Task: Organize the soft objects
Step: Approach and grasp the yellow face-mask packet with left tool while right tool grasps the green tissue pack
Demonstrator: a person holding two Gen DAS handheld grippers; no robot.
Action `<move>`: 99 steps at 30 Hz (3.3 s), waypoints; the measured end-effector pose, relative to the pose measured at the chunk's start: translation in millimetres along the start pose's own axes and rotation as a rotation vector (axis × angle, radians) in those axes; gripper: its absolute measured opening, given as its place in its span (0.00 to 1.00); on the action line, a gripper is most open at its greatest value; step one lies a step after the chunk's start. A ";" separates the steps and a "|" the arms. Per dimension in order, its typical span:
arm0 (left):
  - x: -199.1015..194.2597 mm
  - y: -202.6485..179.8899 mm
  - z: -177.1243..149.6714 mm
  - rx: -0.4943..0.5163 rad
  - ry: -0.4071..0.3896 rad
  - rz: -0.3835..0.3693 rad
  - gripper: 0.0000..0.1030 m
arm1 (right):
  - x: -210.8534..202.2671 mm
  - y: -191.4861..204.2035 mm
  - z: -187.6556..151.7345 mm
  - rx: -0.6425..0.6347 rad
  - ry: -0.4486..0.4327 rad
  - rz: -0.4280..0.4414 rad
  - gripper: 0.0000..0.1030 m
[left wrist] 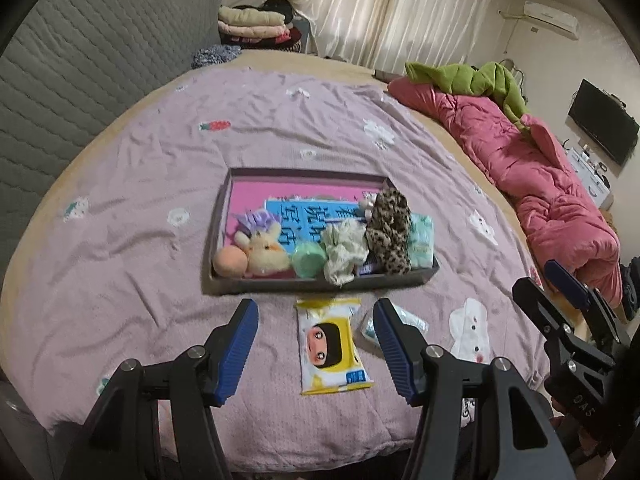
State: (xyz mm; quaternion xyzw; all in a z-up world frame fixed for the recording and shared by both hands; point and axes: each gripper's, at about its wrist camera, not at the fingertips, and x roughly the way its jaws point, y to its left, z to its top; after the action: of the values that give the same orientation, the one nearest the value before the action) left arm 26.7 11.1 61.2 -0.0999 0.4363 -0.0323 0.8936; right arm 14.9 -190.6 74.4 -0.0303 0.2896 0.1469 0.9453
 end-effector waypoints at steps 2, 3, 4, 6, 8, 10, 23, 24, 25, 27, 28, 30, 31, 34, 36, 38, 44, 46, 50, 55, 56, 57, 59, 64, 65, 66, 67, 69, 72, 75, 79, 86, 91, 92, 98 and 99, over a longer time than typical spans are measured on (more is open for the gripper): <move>5.4 -0.8 -3.6 -0.004 0.021 0.003 0.58 | 2.0 0.8 -3.1 -0.005 0.012 0.002 0.74; 8.0 -0.9 -5.7 -0.008 0.031 0.001 0.58 | 3.4 0.7 -4.6 -0.004 0.017 0.004 0.74; 9.3 -1.0 -7.8 -0.012 0.035 0.003 0.58 | 4.3 0.5 -6.1 -0.002 0.020 0.006 0.74; 11.4 -1.4 -12.1 -0.022 0.045 0.004 0.58 | 5.8 0.6 -9.7 -0.003 0.027 0.005 0.74; 14.2 -3.4 -15.1 -0.022 0.056 0.002 0.58 | 5.9 1.0 -13.1 -0.005 0.026 0.009 0.74; 17.3 -6.4 -18.0 -0.012 0.067 0.003 0.58 | 7.2 0.5 -15.6 -0.001 0.035 0.014 0.74; 38.4 -10.1 -31.7 -0.004 0.143 -0.018 0.58 | 24.1 2.7 -33.1 -0.021 0.113 0.021 0.74; 41.1 -9.5 -33.8 -0.008 0.151 -0.021 0.58 | 26.2 2.9 -35.4 -0.023 0.124 0.020 0.74; 43.4 -9.4 -35.7 -0.010 0.159 -0.022 0.58 | 28.8 3.0 -37.4 -0.024 0.136 0.024 0.74; 49.4 -8.2 -39.6 -0.017 0.178 -0.020 0.58 | 30.7 3.7 -40.6 -0.028 0.141 0.023 0.74; 53.0 -7.6 -41.6 -0.020 0.191 -0.024 0.58 | 31.8 3.6 -41.7 -0.028 0.144 0.027 0.74; 58.6 -6.3 -45.0 -0.025 0.212 -0.025 0.58 | 36.9 2.8 -44.7 -0.029 0.166 0.031 0.74; 61.0 -6.2 -46.7 -0.023 0.219 -0.026 0.58 | 38.7 2.1 -46.4 -0.030 0.171 0.032 0.74; 68.5 -5.7 -50.9 -0.024 0.244 -0.027 0.58 | 44.2 1.1 -50.8 -0.028 0.193 0.033 0.74; 73.1 -5.1 -52.8 -0.030 0.258 -0.028 0.58 | 48.1 -0.1 -53.0 -0.024 0.206 0.034 0.74; 77.0 -5.1 -54.2 -0.033 0.271 -0.030 0.58 | 51.6 -0.2 -55.1 -0.032 0.221 0.026 0.74; 86.6 -6.6 -57.7 -0.035 0.297 -0.034 0.58 | 65.3 -0.4 -63.6 -0.040 0.278 0.028 0.74; 90.5 -7.8 -58.3 -0.031 0.306 -0.030 0.58 | 69.7 -1.0 -66.2 -0.044 0.297 0.024 0.74; 98.4 -10.4 -59.1 -0.026 0.323 -0.033 0.58 | 80.8 -2.2 -74.9 -0.054 0.352 0.028 0.74; 106.0 -15.4 -61.8 -0.010 0.340 -0.029 0.58 | 90.3 -1.9 -85.2 -0.074 0.412 0.024 0.74; 107.1 -15.9 -62.2 -0.012 0.344 -0.032 0.58 | 91.9 -2.1 -87.2 -0.077 0.424 0.031 0.74; 108.7 -16.7 -62.8 -0.015 0.349 -0.036 0.58 | 93.0 -2.3 -88.8 -0.080 0.431 0.030 0.74; 110.4 -18.5 -63.7 -0.009 0.354 -0.033 0.58 | 94.2 -1.9 -91.7 -0.095 0.443 0.024 0.74; 116.6 -20.5 -67.0 -0.007 0.374 -0.027 0.58 | 97.1 -1.6 -94.6 -0.102 0.458 0.029 0.74; 118.3 -20.4 -67.4 -0.012 0.378 -0.029 0.58 | 98.0 -1.5 -95.3 -0.103 0.461 0.029 0.74; 120.3 -20.6 -67.4 -0.015 0.380 -0.025 0.58 | 98.8 -1.8 -95.9 -0.104 0.465 0.028 0.74; 122.5 -21.4 -67.2 -0.012 0.380 -0.015 0.58 | 99.6 -1.9 -96.5 -0.103 0.468 0.029 0.74; 126.1 -22.7 -66.6 -0.014 0.380 -0.002 0.58 | 101.3 -3.3 -97.2 -0.097 0.476 0.028 0.74; 130.8 -25.9 -65.0 -0.017 0.377 -0.001 0.58 | 102.8 -6.2 -98.1 -0.085 0.481 0.027 0.74; 136.3 -28.3 -64.4 -0.012 0.381 0.018 0.58 | 105.0 -8.1 -99.1 -0.076 0.487 0.026 0.74; 145.2 -28.6 -63.3 -0.021 0.382 0.038 0.63 | 107.8 -9.4 -100.4 -0.075 0.492 0.025 0.74; 161.0 -27.3 -64.3 -0.039 0.390 0.052 0.68 | 113.7 -7.3 -100.7 -0.084 0.481 0.052 0.74; 170.4 -28.3 -63.5 -0.041 0.393 0.054 0.69 | 123.0 2.3 -95.2 -0.170 0.446 0.074 0.74; 173.2 -30.1 -61.9 -0.039 0.393 0.056 0.69 | 124.6 4.2 -94.6 -0.191 0.441 0.076 0.74; 183.8 -34.3 -53.4 -0.019 0.364 0.062 0.69 | 139.8 5.1 -91.4 -0.227 0.431 0.088 0.74; 185.9 -33.1 -51.2 -0.024 0.362 0.060 0.69 | 143.5 4.5 -90.6 -0.230 0.432 0.086 0.74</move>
State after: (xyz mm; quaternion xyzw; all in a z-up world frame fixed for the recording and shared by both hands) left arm 102.2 -55.9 -106.4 -0.0900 0.5932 -0.0178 0.7998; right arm 78.0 -161.9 -80.6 -0.1559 0.4674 0.2093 0.8447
